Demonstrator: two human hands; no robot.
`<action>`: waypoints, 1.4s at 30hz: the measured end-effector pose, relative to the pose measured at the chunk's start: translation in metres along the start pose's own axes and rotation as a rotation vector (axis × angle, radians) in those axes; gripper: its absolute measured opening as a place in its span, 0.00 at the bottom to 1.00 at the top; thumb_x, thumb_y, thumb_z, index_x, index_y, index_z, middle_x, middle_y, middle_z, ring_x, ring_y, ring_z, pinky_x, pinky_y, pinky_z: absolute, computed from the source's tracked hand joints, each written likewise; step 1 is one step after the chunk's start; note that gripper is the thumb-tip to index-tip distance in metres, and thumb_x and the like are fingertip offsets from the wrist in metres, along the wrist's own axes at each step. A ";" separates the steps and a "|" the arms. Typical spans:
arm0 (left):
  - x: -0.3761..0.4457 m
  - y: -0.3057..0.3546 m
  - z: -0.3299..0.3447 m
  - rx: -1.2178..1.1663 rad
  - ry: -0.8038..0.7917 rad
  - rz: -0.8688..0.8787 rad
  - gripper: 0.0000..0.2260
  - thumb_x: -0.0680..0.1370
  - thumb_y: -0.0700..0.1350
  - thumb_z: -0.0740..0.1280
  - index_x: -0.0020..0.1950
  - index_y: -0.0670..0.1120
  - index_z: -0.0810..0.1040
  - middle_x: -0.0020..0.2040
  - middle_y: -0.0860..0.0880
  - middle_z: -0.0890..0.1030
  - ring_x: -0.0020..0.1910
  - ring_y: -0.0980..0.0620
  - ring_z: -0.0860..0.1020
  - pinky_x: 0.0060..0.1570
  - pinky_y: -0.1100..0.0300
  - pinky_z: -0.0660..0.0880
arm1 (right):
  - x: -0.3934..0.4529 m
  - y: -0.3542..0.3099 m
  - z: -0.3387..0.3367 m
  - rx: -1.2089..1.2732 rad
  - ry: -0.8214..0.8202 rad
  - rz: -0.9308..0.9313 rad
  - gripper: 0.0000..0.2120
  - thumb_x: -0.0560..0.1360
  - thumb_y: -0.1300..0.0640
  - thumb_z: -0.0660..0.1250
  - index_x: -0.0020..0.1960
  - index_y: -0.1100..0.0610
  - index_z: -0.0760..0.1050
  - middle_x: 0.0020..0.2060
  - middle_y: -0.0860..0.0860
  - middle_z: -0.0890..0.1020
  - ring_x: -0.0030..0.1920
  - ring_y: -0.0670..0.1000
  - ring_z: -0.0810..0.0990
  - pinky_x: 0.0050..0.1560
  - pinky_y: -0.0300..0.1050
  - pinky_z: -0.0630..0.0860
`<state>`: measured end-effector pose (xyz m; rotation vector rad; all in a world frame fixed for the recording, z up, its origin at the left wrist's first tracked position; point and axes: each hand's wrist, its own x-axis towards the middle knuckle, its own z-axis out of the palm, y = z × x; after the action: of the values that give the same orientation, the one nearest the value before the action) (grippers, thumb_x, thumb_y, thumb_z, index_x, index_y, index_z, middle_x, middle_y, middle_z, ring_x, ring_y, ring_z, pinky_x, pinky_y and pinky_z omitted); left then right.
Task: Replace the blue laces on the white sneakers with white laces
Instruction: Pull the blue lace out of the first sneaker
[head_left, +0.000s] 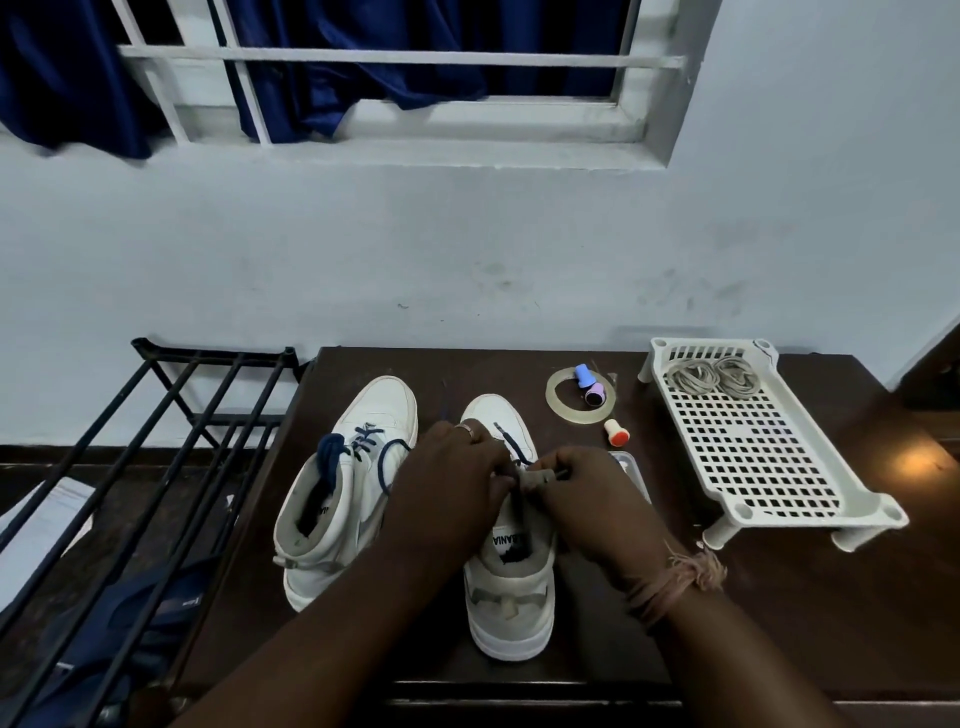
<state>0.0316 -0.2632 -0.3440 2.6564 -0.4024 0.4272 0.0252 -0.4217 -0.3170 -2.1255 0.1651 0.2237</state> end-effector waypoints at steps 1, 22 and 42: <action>0.000 -0.002 0.000 -0.006 0.021 -0.032 0.03 0.73 0.50 0.70 0.41 0.52 0.80 0.43 0.53 0.79 0.45 0.49 0.75 0.42 0.54 0.73 | 0.001 0.000 -0.002 0.006 -0.006 0.004 0.06 0.75 0.58 0.70 0.42 0.60 0.81 0.35 0.57 0.84 0.29 0.48 0.77 0.33 0.46 0.77; 0.003 -0.002 -0.013 0.072 0.025 -0.161 0.06 0.75 0.45 0.60 0.43 0.49 0.76 0.44 0.48 0.78 0.45 0.44 0.76 0.44 0.48 0.75 | 0.004 0.005 0.000 -0.012 0.007 0.023 0.06 0.73 0.61 0.67 0.40 0.62 0.81 0.33 0.59 0.84 0.29 0.50 0.79 0.34 0.50 0.80; 0.004 -0.003 -0.019 0.293 -0.156 -0.031 0.11 0.73 0.64 0.67 0.51 0.63 0.84 0.48 0.56 0.82 0.54 0.50 0.77 0.54 0.48 0.64 | 0.009 0.008 0.009 -0.046 0.048 -0.025 0.05 0.73 0.56 0.69 0.41 0.57 0.81 0.35 0.54 0.83 0.36 0.54 0.82 0.39 0.51 0.81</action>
<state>0.0318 -0.2532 -0.3268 2.9888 -0.3693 0.2886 0.0315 -0.4184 -0.3307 -2.1787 0.1631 0.1631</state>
